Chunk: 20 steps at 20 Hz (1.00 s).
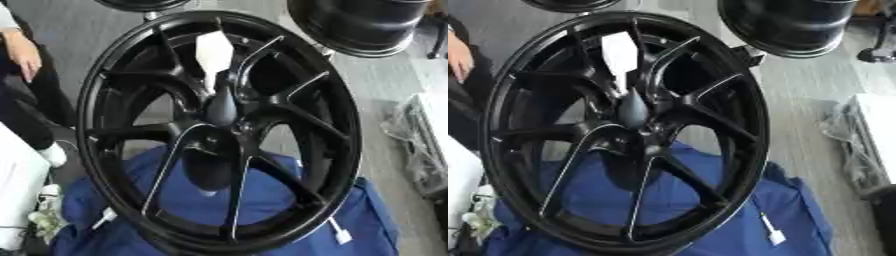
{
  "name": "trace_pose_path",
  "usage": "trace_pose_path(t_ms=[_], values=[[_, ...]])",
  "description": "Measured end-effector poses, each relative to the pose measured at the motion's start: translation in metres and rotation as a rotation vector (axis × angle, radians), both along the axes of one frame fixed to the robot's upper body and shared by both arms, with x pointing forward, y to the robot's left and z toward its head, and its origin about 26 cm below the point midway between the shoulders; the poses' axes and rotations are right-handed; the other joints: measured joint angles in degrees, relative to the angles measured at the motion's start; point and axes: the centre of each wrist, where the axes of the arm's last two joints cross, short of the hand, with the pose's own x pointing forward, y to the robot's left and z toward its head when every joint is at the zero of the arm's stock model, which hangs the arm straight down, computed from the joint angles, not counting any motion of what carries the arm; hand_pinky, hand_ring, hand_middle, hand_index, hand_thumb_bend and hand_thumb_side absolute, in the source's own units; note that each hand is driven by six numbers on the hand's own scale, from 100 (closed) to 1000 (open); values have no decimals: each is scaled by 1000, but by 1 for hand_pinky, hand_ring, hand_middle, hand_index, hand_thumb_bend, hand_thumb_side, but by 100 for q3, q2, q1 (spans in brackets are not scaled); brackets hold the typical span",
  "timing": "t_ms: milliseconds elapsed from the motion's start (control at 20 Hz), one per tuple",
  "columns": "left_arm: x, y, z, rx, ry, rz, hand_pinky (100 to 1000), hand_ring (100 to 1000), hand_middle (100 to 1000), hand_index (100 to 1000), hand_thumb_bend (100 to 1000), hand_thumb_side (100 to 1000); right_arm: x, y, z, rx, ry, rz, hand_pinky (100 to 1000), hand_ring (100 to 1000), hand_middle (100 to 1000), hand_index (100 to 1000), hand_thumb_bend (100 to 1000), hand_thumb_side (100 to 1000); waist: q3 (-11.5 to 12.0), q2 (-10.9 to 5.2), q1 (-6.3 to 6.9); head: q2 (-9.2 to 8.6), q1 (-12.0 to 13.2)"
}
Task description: Pull the pin out of the wheel hub.
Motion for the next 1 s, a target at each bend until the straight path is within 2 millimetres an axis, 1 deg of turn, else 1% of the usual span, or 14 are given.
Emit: trace_pose_path(t_ms=[50, 100, 150, 250, 400, 500, 550, 600, 650, 850, 1000], values=[[0, 0, 0, 0, 0, 0, 702, 806, 710, 714, 203, 897, 1, 2, 0, 29, -34, 8, 811, 723, 721, 764, 511, 330, 1, 0, 1, -1, 0], [0, 0, 0, 0, 0, 0, 702, 806, 710, 714, 203, 897, 3, 3, 0, 62, -71, 15, 810, 719, 720, 763, 495, 336, 7, 0, 3, -2, -1], [0, 0, 0, 0, 0, 0, 702, 806, 711, 714, 203, 897, 4, 5, 0, 101, -108, 22, 808, 709, 717, 762, 446, 352, 19, 0, 5, -3, -3], [0, 0, 0, 0, 0, -1, 702, 807, 711, 713, 202, 897, 8, 12, -1, 185, -178, 36, 808, 699, 719, 764, 419, 374, 42, 0, 10, -5, -11], [0, 0, 0, 1, 1, -2, 702, 807, 711, 713, 202, 898, 18, 25, -4, 339, -273, 58, 810, 697, 725, 769, 413, 396, 75, 0, 23, -13, -28], [0, 0, 0, 1, 2, -3, 702, 807, 711, 714, 202, 898, 24, 35, -7, 432, -314, 72, 815, 699, 734, 775, 426, 396, 79, 0, 22, -47, -39], [0, 0, 0, 1, 2, -3, 702, 807, 711, 714, 202, 899, 27, 41, -9, 479, -330, 81, 815, 697, 735, 775, 447, 383, 88, 0, 23, -53, -43], [0, 0, 0, 1, 2, -4, 702, 807, 711, 714, 202, 899, 31, 46, -13, 525, -345, 90, 815, 696, 735, 774, 449, 381, 100, 0, 24, -55, -45], [0, 0, 0, 1, 2, -4, 702, 808, 711, 714, 201, 899, 34, 52, -16, 567, -359, 99, 811, 684, 726, 768, 460, 357, 107, 0, 25, -56, -45], [1, -1, 1, 1, -3, -7, 703, 808, 711, 714, 200, 901, 43, 73, -31, 735, -428, 122, 805, 665, 713, 762, 438, 331, 117, 0, 42, -67, -47], [1, -1, 2, 1, -3, -9, 703, 808, 711, 714, 200, 900, 49, 90, -42, 841, -482, 126, 805, 661, 713, 761, 418, 332, 134, 0, 61, -99, -47]])
